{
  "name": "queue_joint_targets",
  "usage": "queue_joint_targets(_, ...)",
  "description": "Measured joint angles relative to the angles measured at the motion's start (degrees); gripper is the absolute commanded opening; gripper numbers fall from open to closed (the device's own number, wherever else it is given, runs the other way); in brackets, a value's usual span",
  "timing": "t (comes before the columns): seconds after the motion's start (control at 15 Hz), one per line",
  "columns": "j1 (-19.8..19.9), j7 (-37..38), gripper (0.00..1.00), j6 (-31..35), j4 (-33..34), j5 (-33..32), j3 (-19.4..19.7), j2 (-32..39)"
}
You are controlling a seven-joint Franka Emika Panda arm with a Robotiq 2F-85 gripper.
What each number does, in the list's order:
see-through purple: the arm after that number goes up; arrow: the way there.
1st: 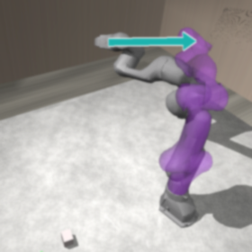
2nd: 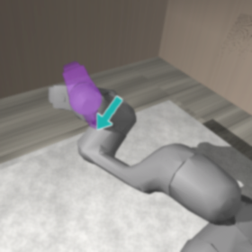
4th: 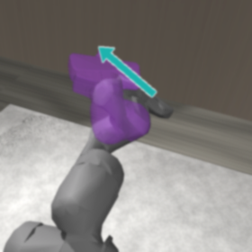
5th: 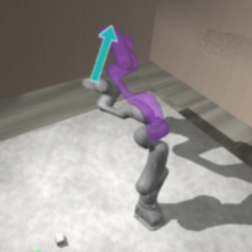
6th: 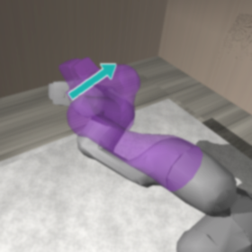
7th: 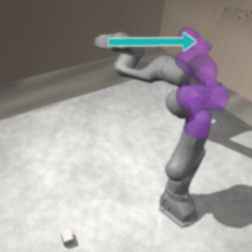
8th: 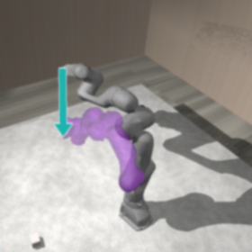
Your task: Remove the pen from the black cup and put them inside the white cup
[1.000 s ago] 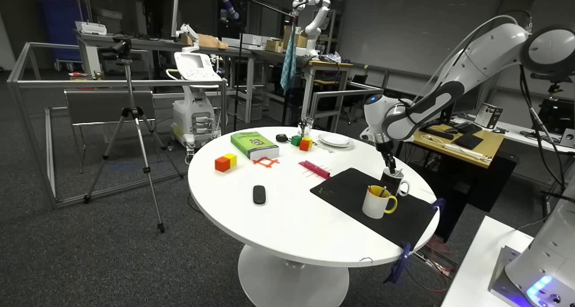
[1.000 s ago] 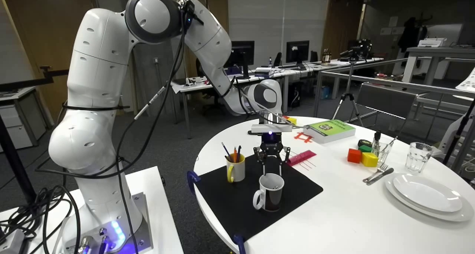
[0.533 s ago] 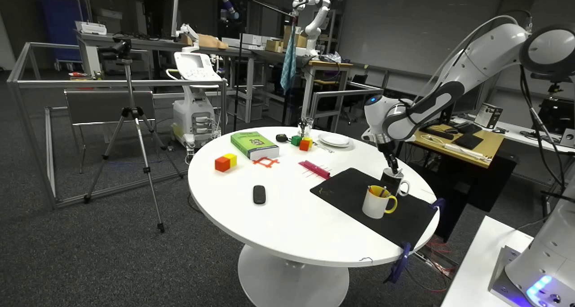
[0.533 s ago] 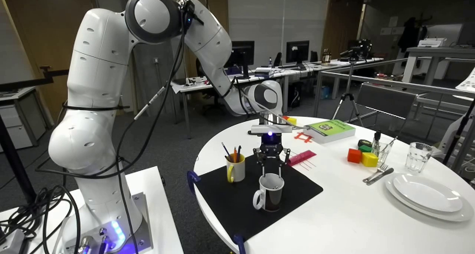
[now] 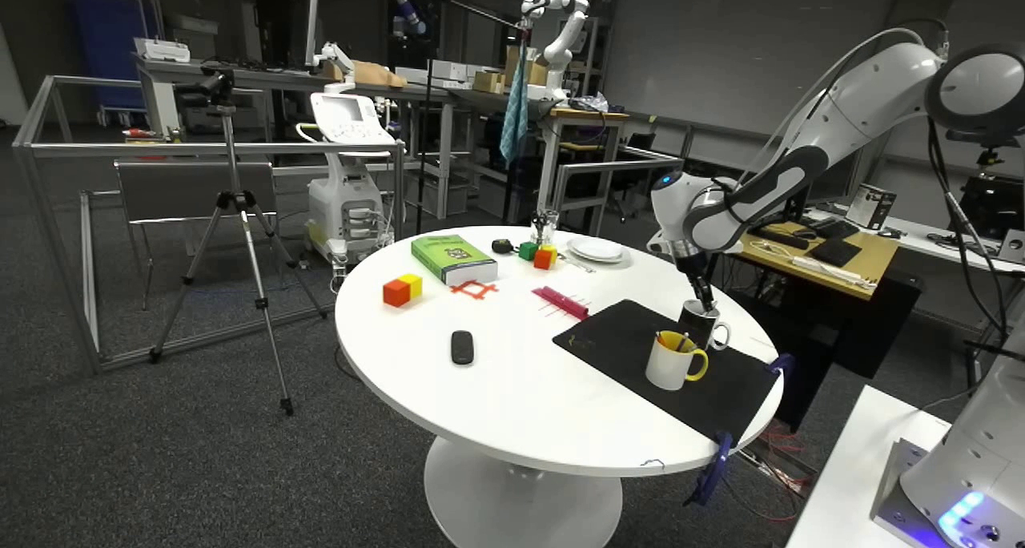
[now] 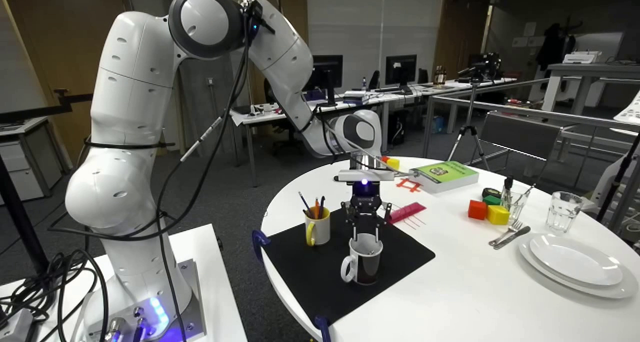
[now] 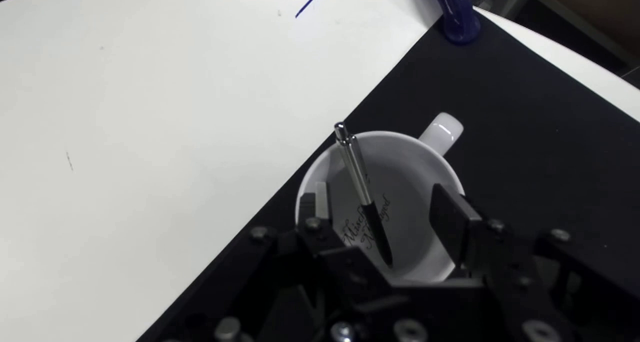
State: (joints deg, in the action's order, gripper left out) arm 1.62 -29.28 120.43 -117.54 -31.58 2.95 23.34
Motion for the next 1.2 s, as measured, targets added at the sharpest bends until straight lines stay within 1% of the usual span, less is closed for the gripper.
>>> queue_joint_targets(0.6, 0.0, 0.0, 0.59, -1.7, 0.0, -1.0, 0.1, 0.0)
queue_joint_targets(1.0, 0.1, 0.0, 0.56, -1.8, 0.0, -1.9, 0.6, 0.3)
queue_joint_targets(1.2, 0.2, 0.0, 0.57, -1.8, 0.1, -1.9, 0.6, 0.6)
